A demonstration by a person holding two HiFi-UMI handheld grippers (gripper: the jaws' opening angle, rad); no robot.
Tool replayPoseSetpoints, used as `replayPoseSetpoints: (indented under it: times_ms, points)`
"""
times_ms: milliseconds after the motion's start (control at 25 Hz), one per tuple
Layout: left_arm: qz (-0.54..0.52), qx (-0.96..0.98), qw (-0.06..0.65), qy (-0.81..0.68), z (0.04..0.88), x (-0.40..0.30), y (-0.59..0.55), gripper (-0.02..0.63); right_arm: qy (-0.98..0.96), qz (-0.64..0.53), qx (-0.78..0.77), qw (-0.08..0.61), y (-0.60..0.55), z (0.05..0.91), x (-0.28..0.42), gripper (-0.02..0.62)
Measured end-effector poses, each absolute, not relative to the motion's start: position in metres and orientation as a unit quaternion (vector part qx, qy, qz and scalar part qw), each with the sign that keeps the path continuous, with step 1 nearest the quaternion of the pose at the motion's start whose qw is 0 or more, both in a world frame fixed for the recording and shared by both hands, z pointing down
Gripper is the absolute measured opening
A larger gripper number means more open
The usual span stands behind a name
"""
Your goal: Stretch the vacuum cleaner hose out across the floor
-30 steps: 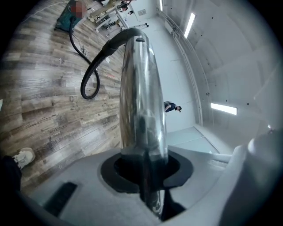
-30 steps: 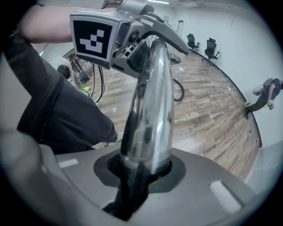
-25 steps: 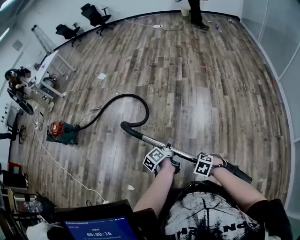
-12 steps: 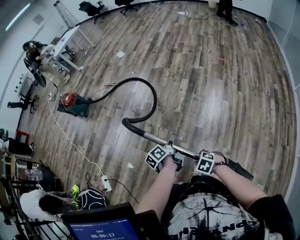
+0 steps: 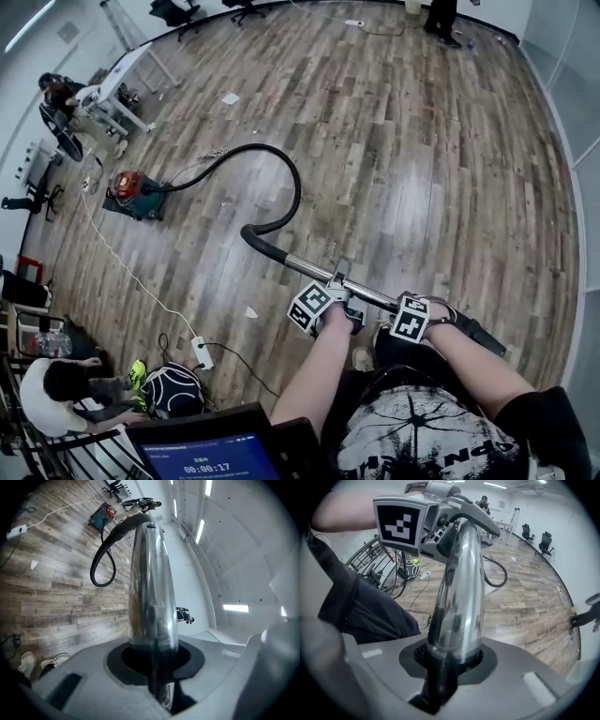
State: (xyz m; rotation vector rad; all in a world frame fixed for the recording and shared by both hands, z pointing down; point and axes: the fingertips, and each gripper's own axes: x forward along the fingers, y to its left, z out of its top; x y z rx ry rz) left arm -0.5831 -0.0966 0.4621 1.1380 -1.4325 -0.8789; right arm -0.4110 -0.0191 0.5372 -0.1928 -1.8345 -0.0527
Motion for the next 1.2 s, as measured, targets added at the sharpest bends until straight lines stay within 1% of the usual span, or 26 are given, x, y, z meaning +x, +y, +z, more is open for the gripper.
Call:
replayPoseSetpoints:
  times_ms: [280,600,800,1200]
  points:
    - [-0.368,0.474,0.549,-0.582,0.475,-0.54,-0.065,0.086,-0.78,-0.016,-0.072,0.622,0.016,0.543,-0.366,0.101]
    - [-0.376,0.464,0.539,-0.594,0.462,-0.507,-0.054,0.086,-0.781,-0.029,-0.092,0.617,0.019,0.531,-0.331,0.103]
    - [-0.394,0.44,0.523,-0.615,0.454,-0.462,-0.051,0.086,-0.781,-0.051,-0.122,0.61,0.009,0.524,-0.282,0.103]
    - [-0.419,0.392,0.5,-0.649,0.469,-0.366,-0.037,0.087,-0.772,-0.079,-0.185,0.602,0.001,0.536,-0.179,0.103]
